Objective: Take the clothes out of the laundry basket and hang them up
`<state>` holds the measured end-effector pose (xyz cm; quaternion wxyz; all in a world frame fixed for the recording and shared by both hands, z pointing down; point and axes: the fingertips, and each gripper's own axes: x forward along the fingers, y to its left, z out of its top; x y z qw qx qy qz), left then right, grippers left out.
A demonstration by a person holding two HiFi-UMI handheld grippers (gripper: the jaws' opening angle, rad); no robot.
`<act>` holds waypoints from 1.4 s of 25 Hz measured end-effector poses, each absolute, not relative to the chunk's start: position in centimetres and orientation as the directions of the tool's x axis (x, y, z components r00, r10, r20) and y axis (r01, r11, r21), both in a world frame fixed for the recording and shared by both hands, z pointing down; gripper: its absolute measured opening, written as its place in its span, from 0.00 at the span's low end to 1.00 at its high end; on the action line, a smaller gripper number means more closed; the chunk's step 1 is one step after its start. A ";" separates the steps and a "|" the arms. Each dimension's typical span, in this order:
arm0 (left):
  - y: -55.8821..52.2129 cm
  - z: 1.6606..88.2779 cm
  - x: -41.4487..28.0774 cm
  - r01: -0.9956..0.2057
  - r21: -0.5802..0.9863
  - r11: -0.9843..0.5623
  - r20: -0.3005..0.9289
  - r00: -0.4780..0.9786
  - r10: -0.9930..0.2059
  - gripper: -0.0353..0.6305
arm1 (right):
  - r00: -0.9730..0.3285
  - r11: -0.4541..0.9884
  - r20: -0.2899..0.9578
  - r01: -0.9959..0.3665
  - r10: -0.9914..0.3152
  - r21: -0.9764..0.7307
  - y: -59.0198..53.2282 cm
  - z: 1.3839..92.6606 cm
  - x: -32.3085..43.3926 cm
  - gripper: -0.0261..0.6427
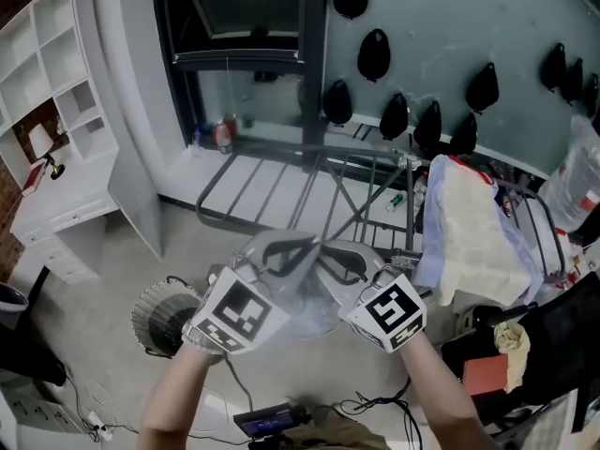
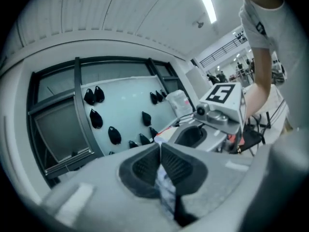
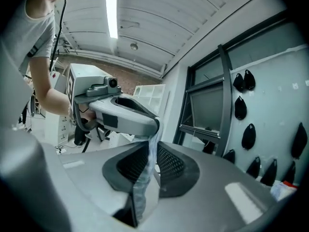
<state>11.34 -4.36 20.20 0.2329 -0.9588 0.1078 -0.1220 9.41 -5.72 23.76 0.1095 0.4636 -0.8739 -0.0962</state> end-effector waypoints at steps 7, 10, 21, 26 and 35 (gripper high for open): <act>-1.1 20.0 17.2 -0.146 -0.418 -0.897 0.108 0.972 -0.209 0.06 | -0.417 0.435 0.125 -0.850 -0.900 0.298 -2.1 23.3 16.5 0.07; 0.0 20.5 18.4 -0.170 -0.386 -0.907 0.085 0.972 -0.219 0.14 | -0.354 0.376 0.128 -0.875 -0.927 0.305 -1.0 22.8 19.2 0.07; 5.0 33.0 18.7 -0.174 -0.181 -0.968 0.289 0.931 -0.221 0.29 | -0.239 0.260 0.103 -0.900 -0.966 0.349 1.2 19.5 24.8 0.07; 7.8 37.7 21.3 -0.150 -0.065 -0.987 0.343 0.925 -0.163 0.31 | -0.191 0.210 0.087 -0.900 -0.978 0.383 2.5 18.2 26.5 0.07; 9.0 41.6 25.9 -0.152 0.088 -0.984 0.370 0.923 -0.109 0.40 | -0.128 0.138 0.051 -0.896 -0.990 0.422 5.3 15.9 29.7 0.07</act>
